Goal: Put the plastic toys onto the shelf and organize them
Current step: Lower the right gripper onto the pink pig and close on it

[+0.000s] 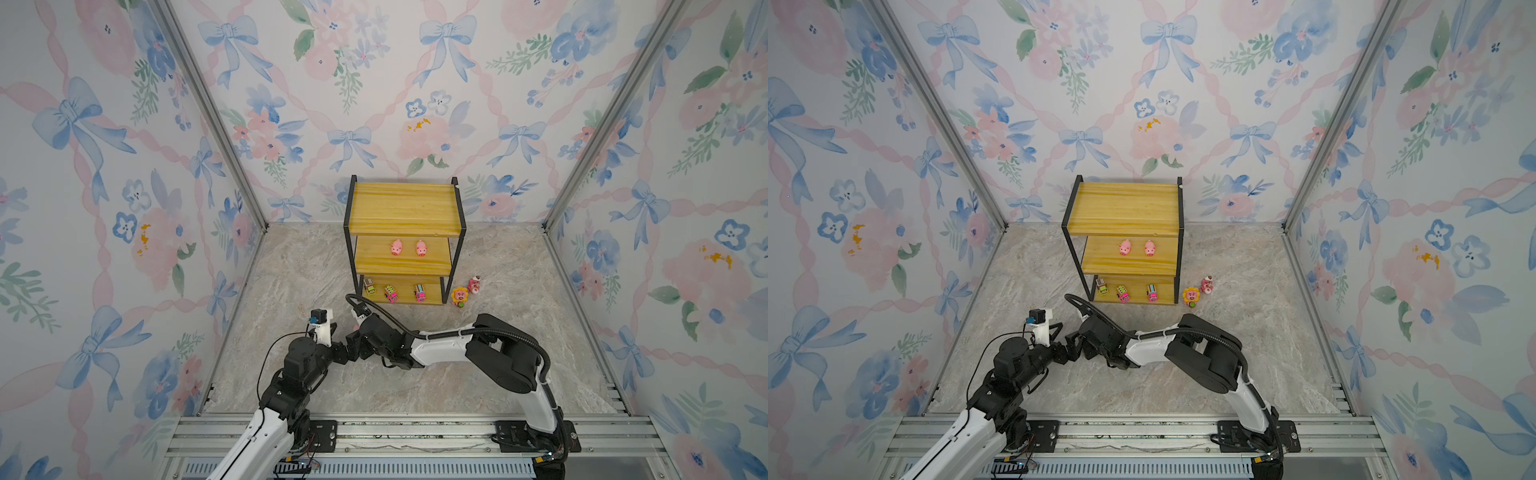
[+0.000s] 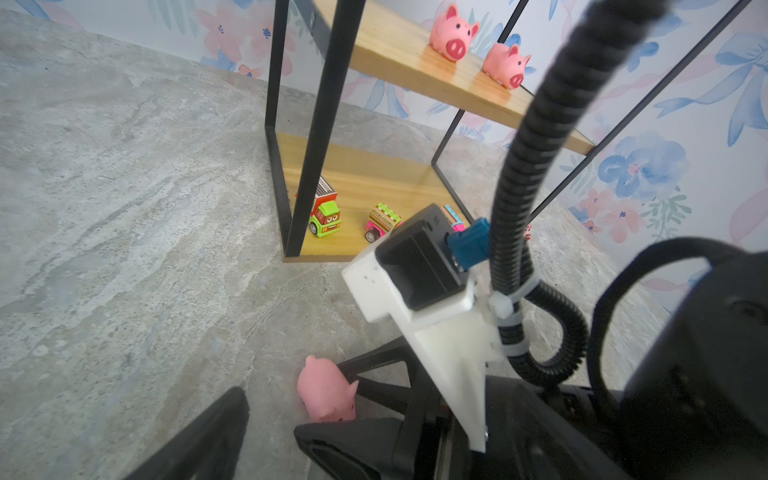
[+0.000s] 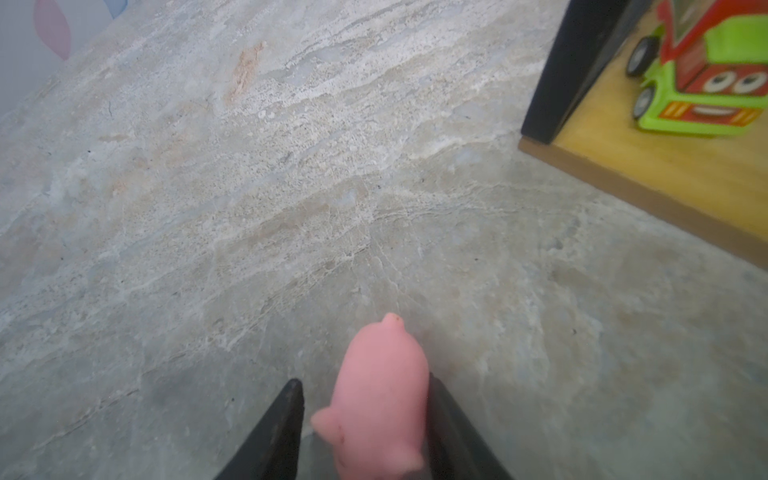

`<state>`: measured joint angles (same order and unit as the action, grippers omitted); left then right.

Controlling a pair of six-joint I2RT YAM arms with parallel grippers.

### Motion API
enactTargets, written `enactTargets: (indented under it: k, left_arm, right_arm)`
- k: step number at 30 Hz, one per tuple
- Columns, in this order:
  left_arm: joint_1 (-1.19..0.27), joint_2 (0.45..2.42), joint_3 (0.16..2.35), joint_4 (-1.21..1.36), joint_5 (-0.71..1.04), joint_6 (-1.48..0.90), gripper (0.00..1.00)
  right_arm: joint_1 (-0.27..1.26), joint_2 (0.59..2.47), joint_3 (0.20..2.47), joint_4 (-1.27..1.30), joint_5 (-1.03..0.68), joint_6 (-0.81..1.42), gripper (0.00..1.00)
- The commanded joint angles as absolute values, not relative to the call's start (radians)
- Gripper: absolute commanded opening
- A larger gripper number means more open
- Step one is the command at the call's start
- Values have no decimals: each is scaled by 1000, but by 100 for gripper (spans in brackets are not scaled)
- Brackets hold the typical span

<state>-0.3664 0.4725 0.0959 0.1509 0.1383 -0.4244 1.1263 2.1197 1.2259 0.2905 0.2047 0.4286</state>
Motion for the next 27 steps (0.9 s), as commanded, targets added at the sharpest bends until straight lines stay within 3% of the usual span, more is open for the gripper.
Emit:
enactTargets:
  k: [1,10,19,27]
  left_arm:
    - [-365,475,88,162,135,-420,98]
    - [-365,469,87,159,137,-422,98]
    - [-364,465,84,159,138,-422,98]
    - [-365,471,84,165,143,-422,98]
  right_arm:
    - [1114,2140,1243,269,196,431,43]
    - [1106,2128,1212,287,189,436,31]
    - [1100,1994,1103,353,172,380,29]
    - [1099,1805,1105,211,267,271,29]
